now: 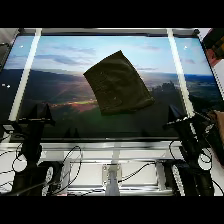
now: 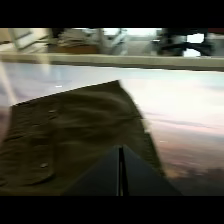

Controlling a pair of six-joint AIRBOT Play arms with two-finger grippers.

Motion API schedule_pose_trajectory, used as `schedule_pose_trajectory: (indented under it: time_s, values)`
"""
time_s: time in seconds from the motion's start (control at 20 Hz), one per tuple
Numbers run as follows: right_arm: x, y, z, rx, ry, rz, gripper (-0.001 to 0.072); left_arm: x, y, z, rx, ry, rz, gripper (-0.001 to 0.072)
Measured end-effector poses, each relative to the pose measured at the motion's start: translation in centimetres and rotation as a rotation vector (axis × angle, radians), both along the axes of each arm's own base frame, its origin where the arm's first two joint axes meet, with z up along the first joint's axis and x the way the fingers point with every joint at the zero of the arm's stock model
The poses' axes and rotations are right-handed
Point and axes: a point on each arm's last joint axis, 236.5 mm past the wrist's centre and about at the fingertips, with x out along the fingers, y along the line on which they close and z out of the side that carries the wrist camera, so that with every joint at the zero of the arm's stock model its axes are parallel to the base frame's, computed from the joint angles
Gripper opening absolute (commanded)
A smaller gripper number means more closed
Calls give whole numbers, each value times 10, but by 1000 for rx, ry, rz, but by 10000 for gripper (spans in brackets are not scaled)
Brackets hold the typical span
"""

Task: Fold the clothes and pants, and hang the long-sleeved shirts on hangers.

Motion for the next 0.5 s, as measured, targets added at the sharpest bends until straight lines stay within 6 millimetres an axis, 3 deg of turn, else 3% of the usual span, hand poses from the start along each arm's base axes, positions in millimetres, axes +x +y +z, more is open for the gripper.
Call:
schedule_pose_trajectory:
  time_s: [0.2,0.5]
  values:
    - [-9,23,0,109,42,105,32,0,0,0,-25,0,0,456]
    - [-13,31,0,229,94,144,32,0,0,-8,-198,18,4,455]
